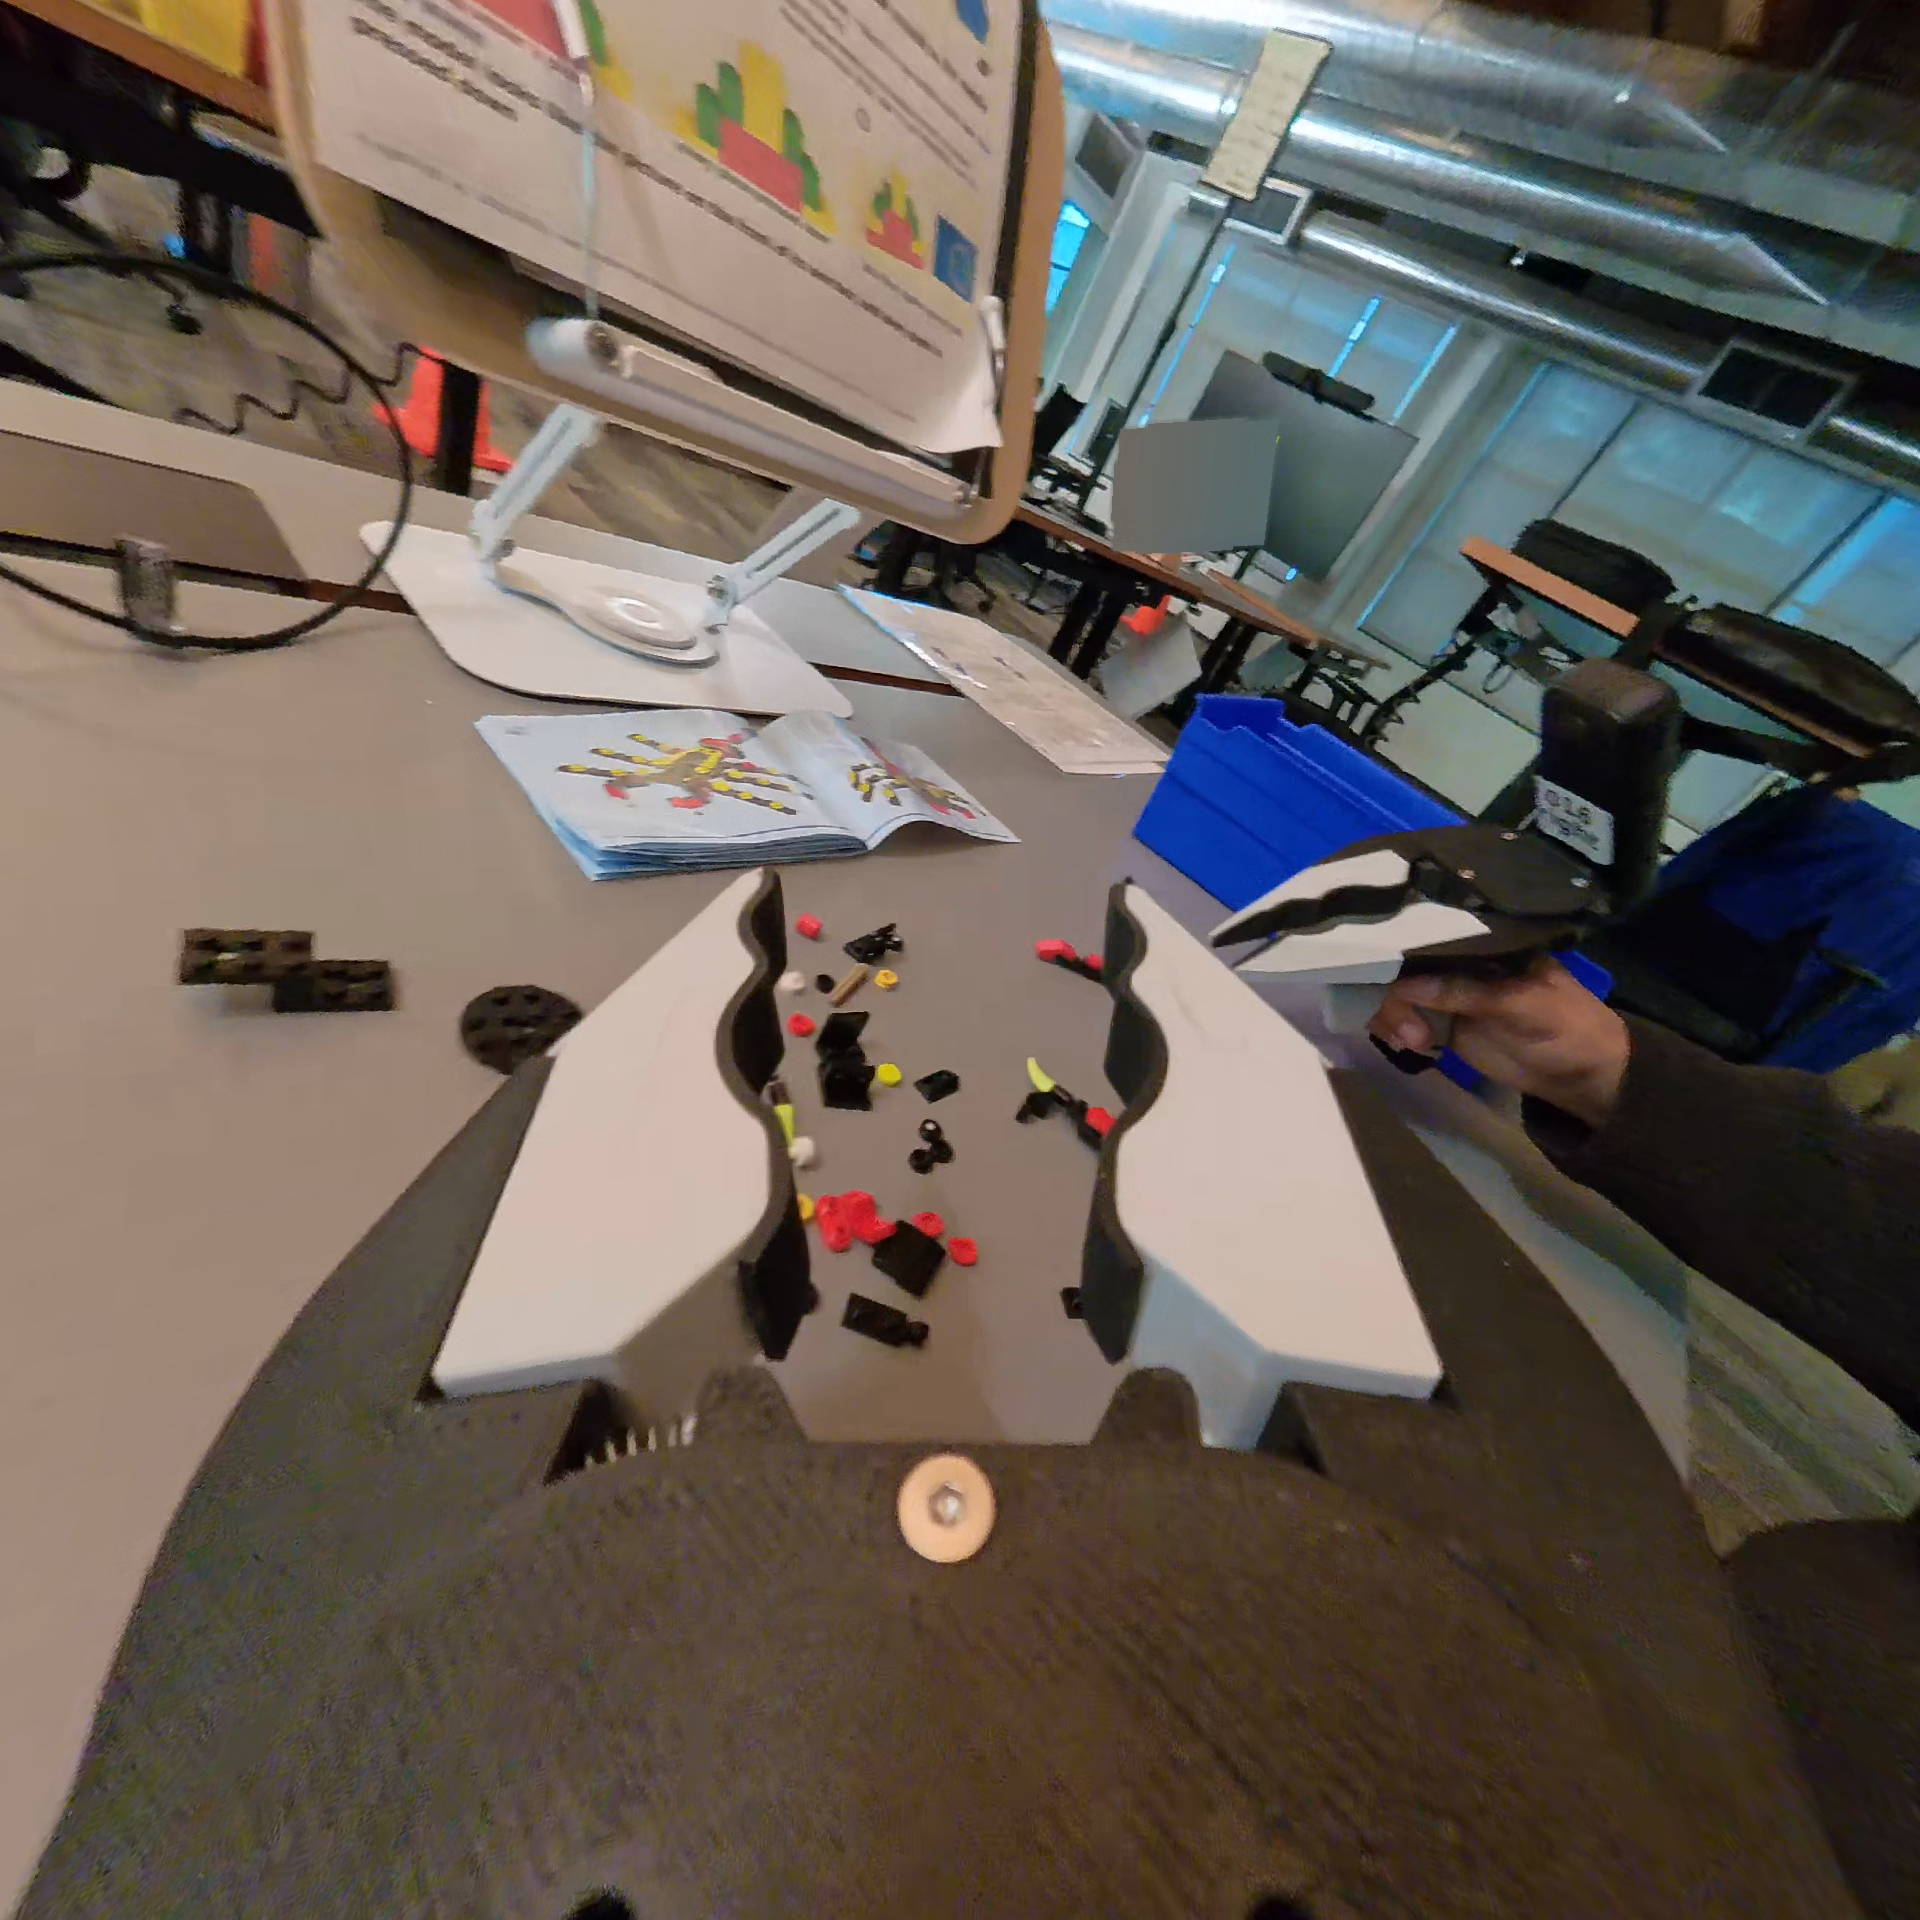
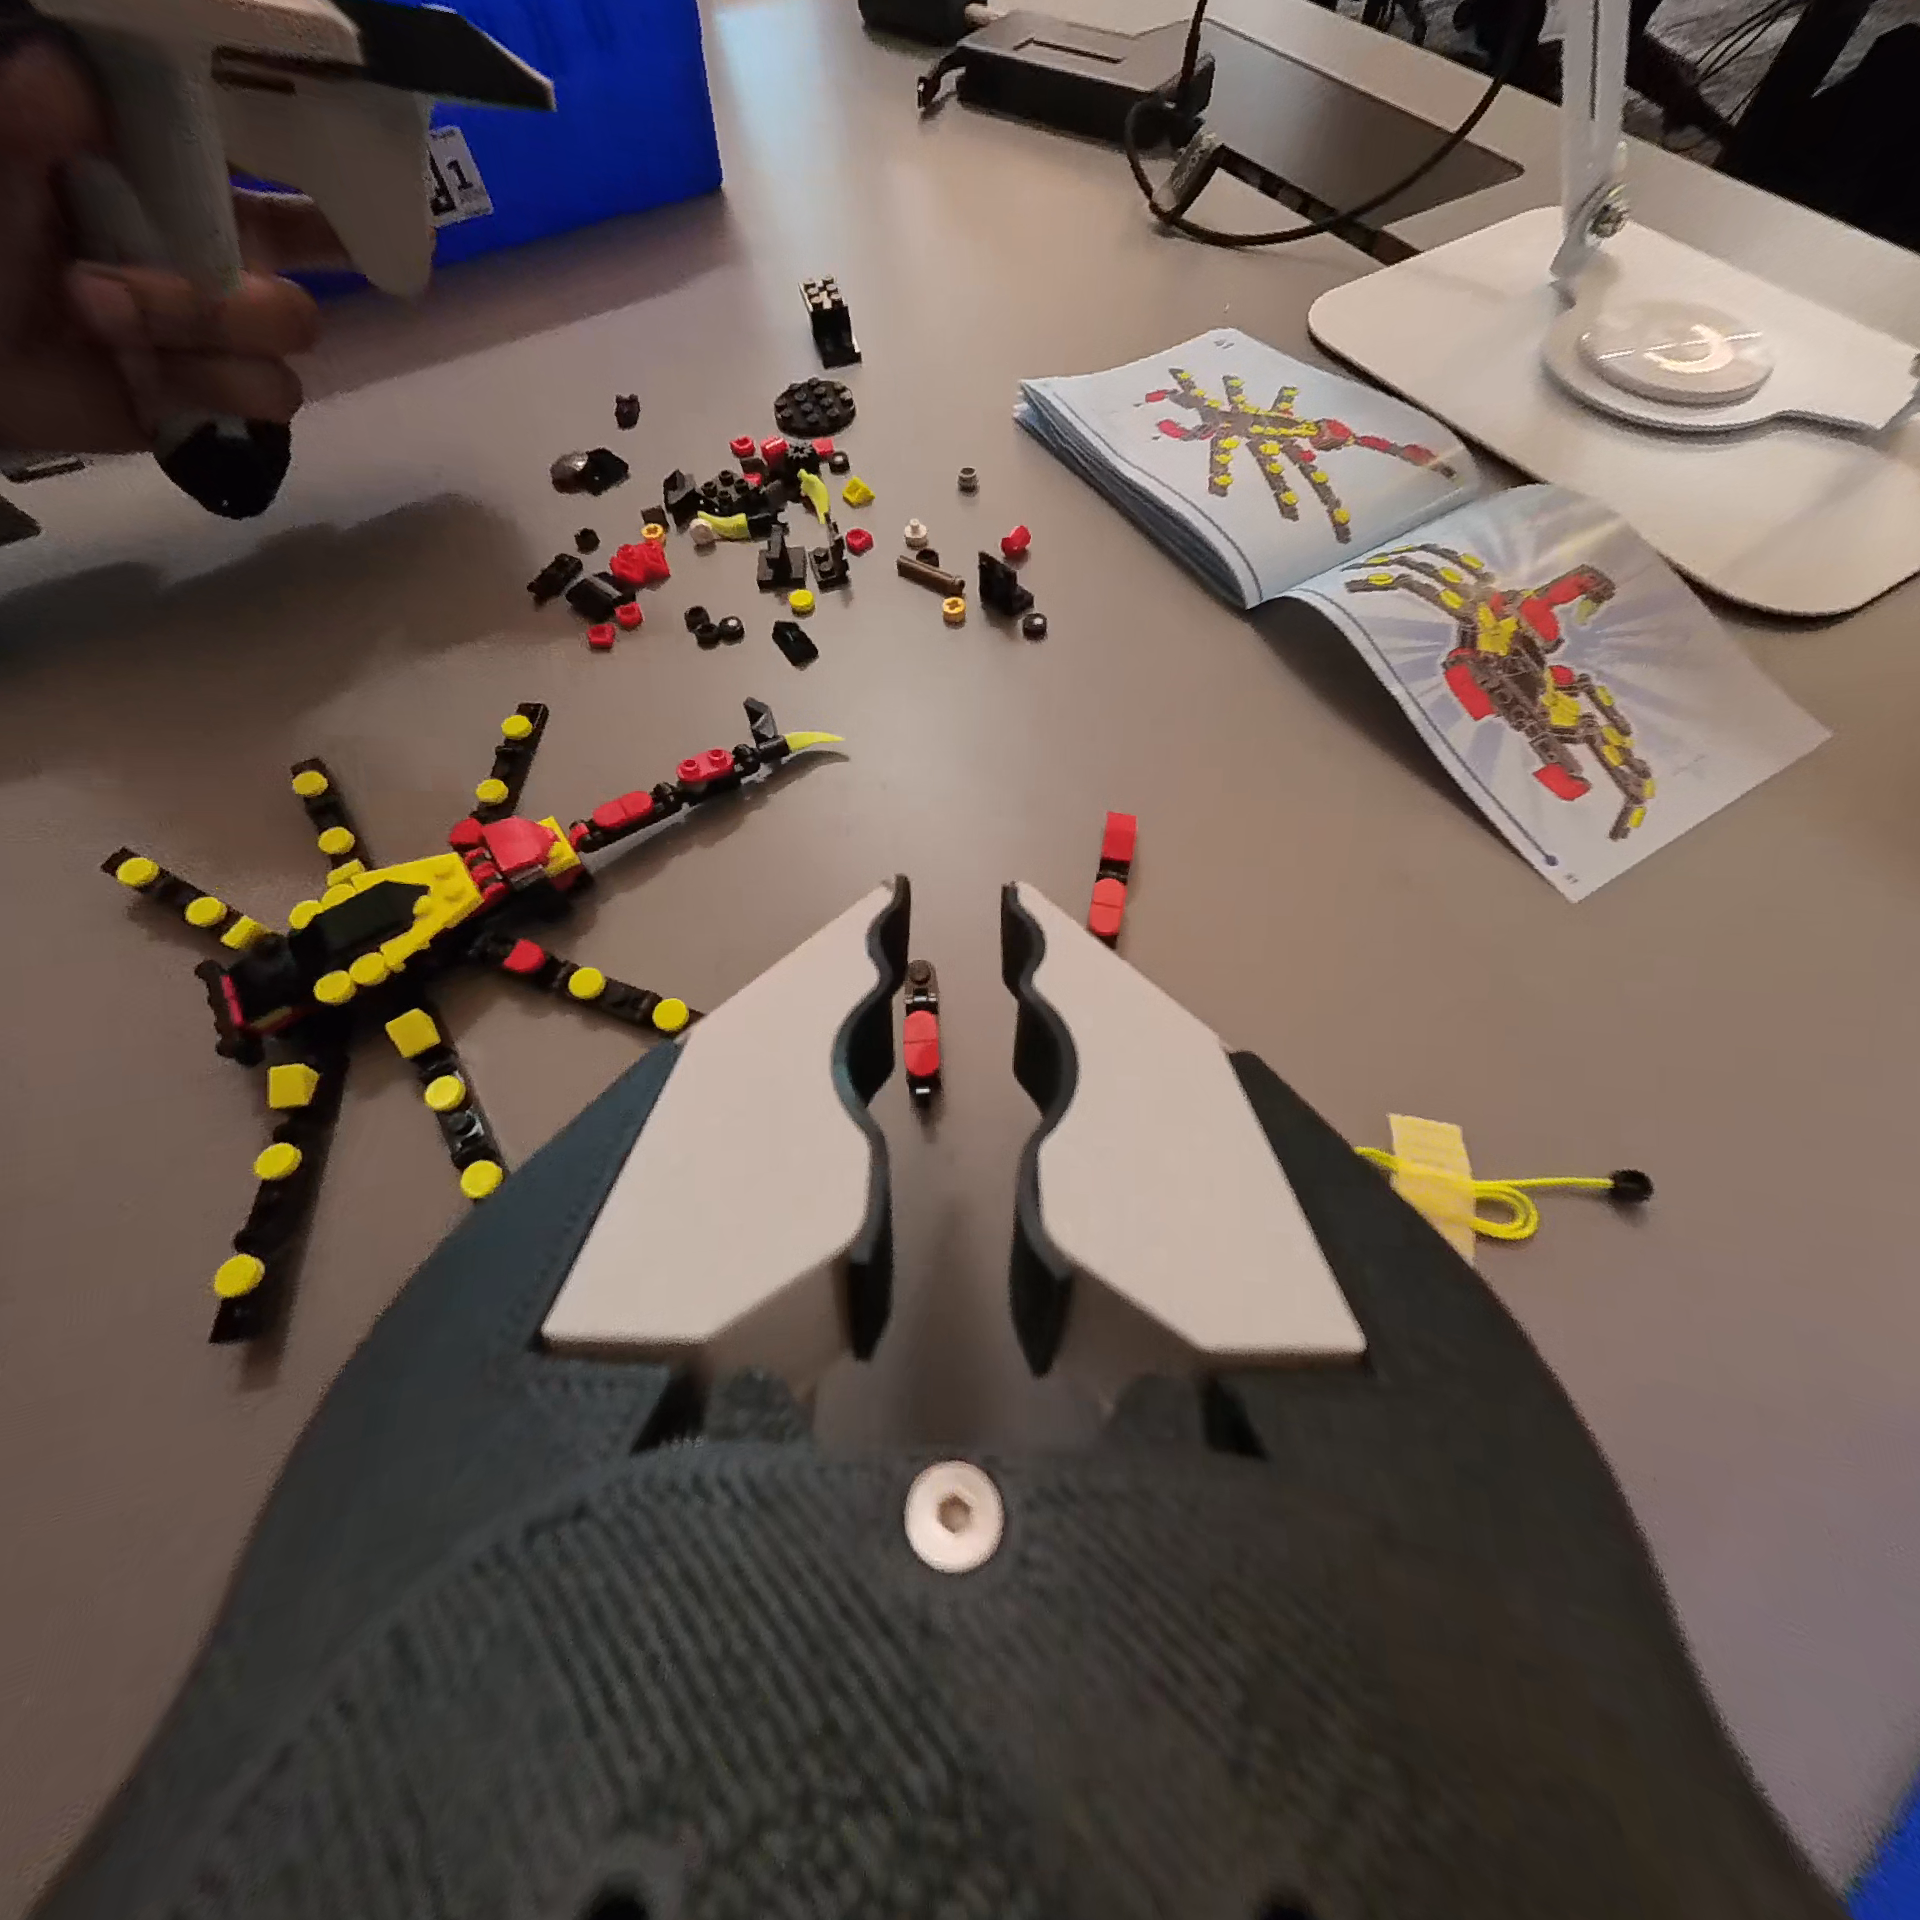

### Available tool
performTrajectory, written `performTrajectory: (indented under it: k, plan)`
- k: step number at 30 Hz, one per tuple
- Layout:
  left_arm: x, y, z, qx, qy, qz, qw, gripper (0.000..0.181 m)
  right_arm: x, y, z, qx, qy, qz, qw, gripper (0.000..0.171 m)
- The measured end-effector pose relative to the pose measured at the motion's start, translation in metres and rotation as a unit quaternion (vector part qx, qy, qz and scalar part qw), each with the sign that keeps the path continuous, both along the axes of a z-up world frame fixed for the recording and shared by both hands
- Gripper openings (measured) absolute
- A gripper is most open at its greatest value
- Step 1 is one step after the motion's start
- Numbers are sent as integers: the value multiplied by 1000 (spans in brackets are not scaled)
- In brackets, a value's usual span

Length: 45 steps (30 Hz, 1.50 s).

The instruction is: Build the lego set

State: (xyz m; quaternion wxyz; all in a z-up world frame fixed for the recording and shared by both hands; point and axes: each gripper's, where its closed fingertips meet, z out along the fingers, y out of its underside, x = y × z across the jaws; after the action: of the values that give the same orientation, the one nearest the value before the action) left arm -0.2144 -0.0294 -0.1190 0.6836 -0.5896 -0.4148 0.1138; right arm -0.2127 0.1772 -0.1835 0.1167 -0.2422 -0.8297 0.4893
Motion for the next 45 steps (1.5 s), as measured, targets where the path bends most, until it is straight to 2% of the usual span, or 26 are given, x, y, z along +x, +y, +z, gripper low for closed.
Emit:
performTrajectory:
  k: [11,17,24,28,31,35,42,45]
  plan:
    - [-20,-45,-13,-24,-32,85,996,27,-1,-2,-4,2,-6,-3,1000,13]
    - [-25,-57,-28,-35,-66,99,992,9,-1,-3,-6,6,-6,-3,1000,12]
    - [-22,-44,-46,-85,-88,70,990,0,0,-4,-8,14,-5,-1,1000,11]
    - [-3,-9,-59,-149,-89,-28,984,3,0,-5,-9,15,-6,0,1000,11]
    - [12,12,-76,-237,-77,-82,965,4,1,-5,-10,17,-8,0,1000,11]
    - [22,21,-93,-327,-59,-105,937,2,0,-5,-11,17,-8,0,1000,11]
    - [20,24,-105,-364,-70,-110,922,13,1,-7,-11,16,-9,2,1000,11]
    - [20,26,-109,-385,-69,-109,914,9,2,-8,-10,16,-9,3,1000,10]
